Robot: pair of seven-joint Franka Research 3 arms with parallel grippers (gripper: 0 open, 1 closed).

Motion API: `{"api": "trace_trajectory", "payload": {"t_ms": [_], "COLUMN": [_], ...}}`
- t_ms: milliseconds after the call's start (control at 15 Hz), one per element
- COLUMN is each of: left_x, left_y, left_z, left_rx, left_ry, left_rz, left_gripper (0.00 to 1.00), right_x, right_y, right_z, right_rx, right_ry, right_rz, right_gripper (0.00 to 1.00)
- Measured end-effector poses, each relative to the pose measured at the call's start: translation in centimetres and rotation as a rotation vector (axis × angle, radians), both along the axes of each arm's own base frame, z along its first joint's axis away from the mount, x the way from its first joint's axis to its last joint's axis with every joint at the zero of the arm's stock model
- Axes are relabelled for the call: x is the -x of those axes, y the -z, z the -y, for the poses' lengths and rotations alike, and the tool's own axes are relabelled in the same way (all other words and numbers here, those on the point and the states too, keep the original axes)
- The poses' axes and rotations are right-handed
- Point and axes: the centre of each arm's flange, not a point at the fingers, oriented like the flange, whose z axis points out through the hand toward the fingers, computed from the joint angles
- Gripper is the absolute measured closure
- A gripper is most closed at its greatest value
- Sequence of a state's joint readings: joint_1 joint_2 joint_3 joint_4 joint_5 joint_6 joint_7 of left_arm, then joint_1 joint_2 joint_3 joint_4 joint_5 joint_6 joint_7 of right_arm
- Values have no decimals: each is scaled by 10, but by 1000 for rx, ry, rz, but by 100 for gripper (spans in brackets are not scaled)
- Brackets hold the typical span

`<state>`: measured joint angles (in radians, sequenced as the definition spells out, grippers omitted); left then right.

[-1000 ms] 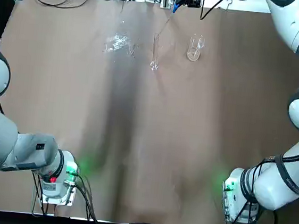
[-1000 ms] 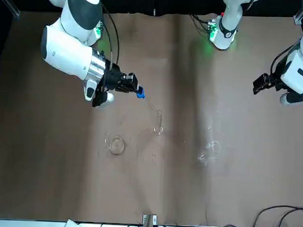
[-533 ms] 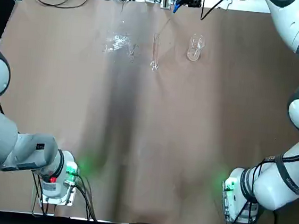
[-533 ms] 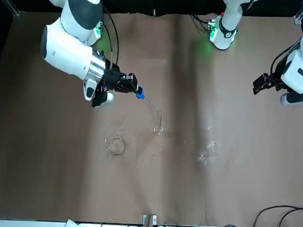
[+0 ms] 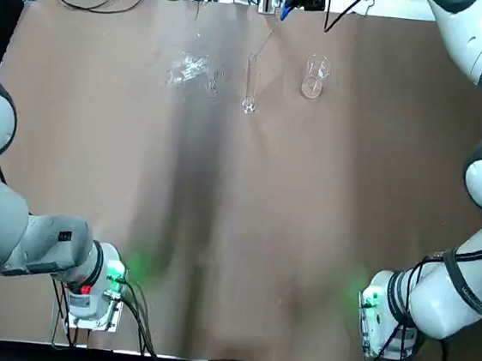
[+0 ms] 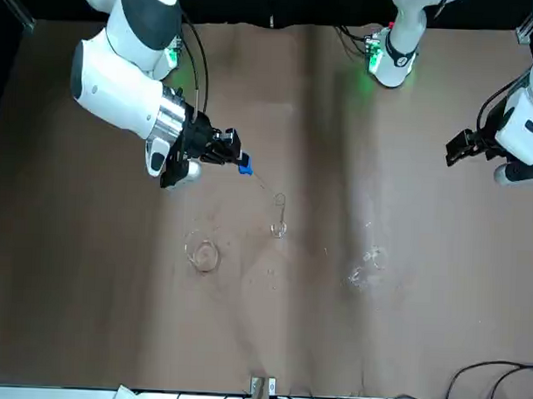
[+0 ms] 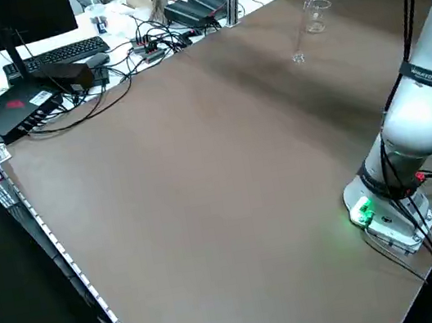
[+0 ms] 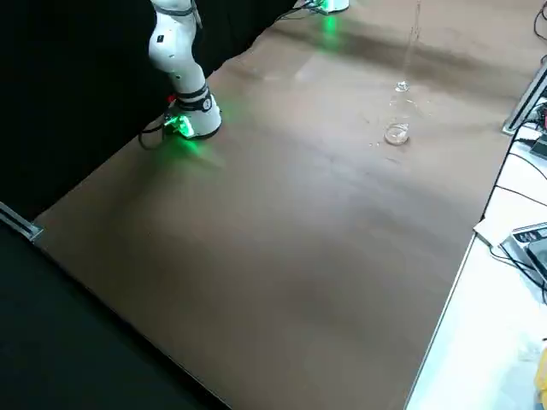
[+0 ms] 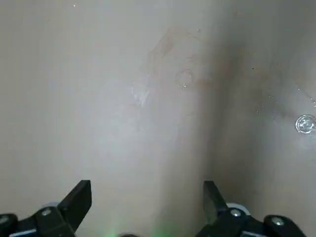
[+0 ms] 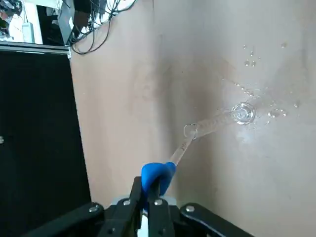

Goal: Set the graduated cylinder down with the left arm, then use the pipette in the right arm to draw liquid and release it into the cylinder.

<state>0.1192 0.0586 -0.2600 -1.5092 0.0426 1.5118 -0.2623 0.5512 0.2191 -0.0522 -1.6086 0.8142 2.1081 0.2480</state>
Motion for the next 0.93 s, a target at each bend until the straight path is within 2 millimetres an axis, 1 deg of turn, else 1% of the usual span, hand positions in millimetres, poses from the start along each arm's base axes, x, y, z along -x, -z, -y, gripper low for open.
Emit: {"api": "trace_trajectory", "payload": {"t_ms": [400,933], "left_x": [0,0], "left_y": [0,0], "left_z": [-1,-1], "left_rx": [0,0], "left_ry": [-1,-2], "left_rz": [0,0], "left_gripper": [0,0], "right_x": [9,9], "right_y": [0,-2], "right_z": [-13,-13], "right_rx": [26,28], "right_ry": [-33,-34], "right_rz": [18,23], "right_gripper": [93,93]}}
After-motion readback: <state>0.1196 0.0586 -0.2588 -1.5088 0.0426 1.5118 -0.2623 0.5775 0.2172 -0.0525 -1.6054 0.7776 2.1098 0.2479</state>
